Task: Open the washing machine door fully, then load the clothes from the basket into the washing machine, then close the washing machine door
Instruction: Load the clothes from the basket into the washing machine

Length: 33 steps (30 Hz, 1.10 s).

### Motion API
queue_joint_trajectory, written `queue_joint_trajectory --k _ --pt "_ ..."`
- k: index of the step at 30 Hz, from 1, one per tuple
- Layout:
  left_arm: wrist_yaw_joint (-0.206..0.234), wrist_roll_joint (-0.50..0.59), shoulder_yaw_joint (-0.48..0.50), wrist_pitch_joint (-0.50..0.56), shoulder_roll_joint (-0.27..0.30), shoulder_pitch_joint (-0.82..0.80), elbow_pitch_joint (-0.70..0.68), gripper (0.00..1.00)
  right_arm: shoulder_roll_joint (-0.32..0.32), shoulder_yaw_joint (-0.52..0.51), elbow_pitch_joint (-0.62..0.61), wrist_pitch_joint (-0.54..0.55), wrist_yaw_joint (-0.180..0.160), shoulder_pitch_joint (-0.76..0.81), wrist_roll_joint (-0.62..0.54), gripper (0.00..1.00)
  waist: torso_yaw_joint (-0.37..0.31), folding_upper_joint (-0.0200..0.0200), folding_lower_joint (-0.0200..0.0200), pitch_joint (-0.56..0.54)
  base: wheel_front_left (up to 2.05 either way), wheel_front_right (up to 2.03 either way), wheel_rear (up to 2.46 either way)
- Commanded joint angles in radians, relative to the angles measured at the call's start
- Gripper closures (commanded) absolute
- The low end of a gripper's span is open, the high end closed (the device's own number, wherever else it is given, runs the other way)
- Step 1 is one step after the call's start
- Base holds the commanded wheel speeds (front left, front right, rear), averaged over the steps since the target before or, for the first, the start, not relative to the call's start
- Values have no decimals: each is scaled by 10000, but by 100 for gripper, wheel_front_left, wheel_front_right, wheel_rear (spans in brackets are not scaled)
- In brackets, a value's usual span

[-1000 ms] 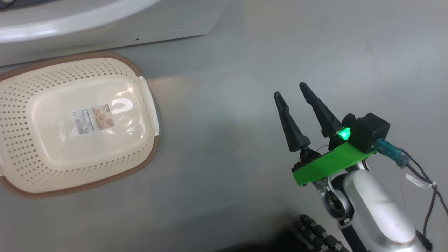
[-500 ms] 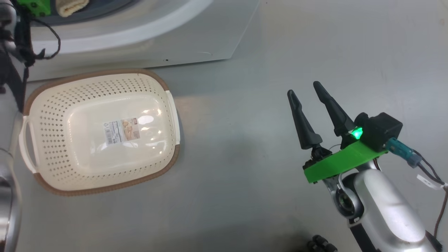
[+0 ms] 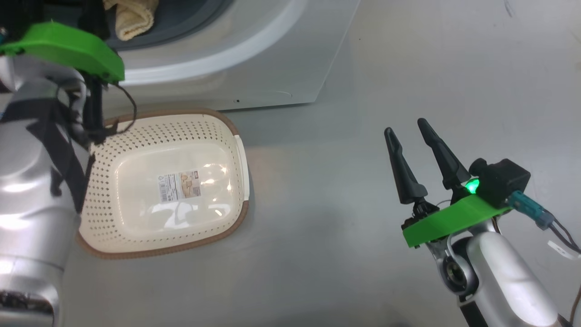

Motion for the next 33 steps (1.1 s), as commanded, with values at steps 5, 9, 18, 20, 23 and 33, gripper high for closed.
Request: queue_joint_trajectory --k 5,9,18,20,23,33 --pt "500 69 560 -62 537 1875 -2488 0 -184 24 -393 -95 -29 425 -143 0 113 -1 1 -345 0 0 0" --pt "1002 96 768 -63 690 3428 -4229 0 -225 7 -433 -95 -29 547 -144 0 154 -1 1 -488 0 0 0" --pt "2197 213 1050 -36 1290 6816 -7596 0 -276 87 -531 -95 -29 608 -149 0 109 -1 1 -623 0 0 0" --pt "2472 210 1178 -38 1348 7399 -8072 0 -287 61 -565 -96 -29 611 -157 0 105 -1 1 -574 0 0 0" --pt "2846 252 1387 -41 1455 8099 -8594 0 -300 54 -583 -96 -29 603 -162 0 93 -1 1 -511 0 0 0" --pt "3236 133 1633 -39 1480 8948 -9246 0 -300 66 -545 -96 -29 559 -147 0 83 -1 1 -448 0 0 0"
